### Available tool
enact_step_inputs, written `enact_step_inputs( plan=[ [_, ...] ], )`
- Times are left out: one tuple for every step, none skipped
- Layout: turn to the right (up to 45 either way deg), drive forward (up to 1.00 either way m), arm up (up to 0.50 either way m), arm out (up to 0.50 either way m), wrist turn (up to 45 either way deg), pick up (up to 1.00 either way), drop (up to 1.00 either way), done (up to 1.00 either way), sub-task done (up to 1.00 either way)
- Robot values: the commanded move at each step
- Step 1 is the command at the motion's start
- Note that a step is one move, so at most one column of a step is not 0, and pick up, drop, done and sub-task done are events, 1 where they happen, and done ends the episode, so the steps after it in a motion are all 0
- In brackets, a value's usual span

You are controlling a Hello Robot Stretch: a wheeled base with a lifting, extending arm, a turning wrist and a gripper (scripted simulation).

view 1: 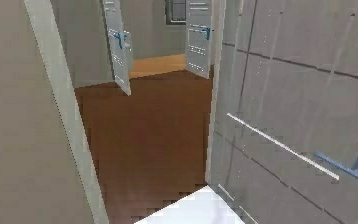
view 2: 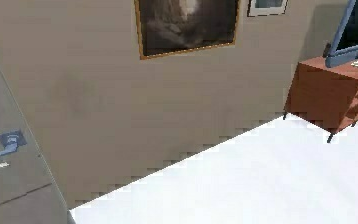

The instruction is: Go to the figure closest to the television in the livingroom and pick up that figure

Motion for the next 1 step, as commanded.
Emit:
enact_step_inputs(
  plan=[
    [-45.0,0.0,0.0,0.0,0.0,0.0,0.0,0.0,0.0]
  ],
)
